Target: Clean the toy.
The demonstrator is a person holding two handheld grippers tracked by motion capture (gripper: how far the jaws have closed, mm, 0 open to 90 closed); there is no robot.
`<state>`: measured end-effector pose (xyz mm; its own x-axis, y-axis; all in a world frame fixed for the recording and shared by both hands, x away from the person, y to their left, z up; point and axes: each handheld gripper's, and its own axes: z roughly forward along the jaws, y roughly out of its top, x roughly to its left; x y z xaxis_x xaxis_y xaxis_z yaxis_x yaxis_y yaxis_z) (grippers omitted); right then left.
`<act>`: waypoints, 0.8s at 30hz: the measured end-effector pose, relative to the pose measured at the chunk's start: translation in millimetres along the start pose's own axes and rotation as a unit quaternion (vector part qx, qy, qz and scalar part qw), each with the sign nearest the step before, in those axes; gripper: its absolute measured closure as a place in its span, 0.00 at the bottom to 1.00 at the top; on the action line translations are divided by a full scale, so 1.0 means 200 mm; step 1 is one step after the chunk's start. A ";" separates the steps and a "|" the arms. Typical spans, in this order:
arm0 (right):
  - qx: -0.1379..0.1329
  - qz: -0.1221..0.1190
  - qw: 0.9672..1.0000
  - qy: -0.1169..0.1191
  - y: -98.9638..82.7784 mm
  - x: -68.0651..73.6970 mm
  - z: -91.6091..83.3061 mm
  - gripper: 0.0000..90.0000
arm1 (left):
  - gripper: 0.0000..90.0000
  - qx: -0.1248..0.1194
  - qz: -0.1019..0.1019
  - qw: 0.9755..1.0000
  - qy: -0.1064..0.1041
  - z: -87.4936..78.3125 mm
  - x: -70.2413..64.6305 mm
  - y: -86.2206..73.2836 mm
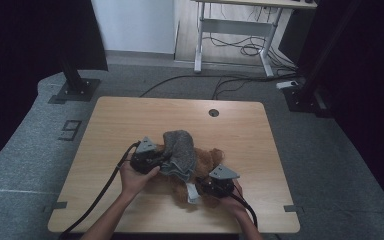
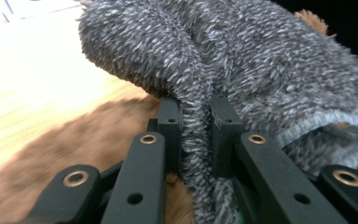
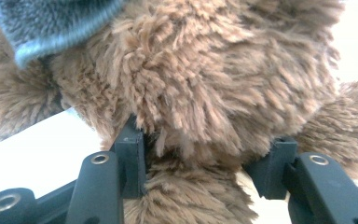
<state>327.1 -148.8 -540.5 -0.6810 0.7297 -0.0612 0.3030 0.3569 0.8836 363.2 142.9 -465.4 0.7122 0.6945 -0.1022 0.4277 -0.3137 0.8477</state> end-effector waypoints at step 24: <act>0.002 0.009 1.000 -0.001 -0.01 0.00 0.00 0.53 | 0.87 -0.011 -0.083 0.995 0.050 -0.25 0.32 -0.33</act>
<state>326.2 -150.4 -542.2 -0.6742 0.7371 -0.0469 0.3175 0.3465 0.8827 352.6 241.6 -501.8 0.5729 0.7972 -0.1904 0.5223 -0.1760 0.8344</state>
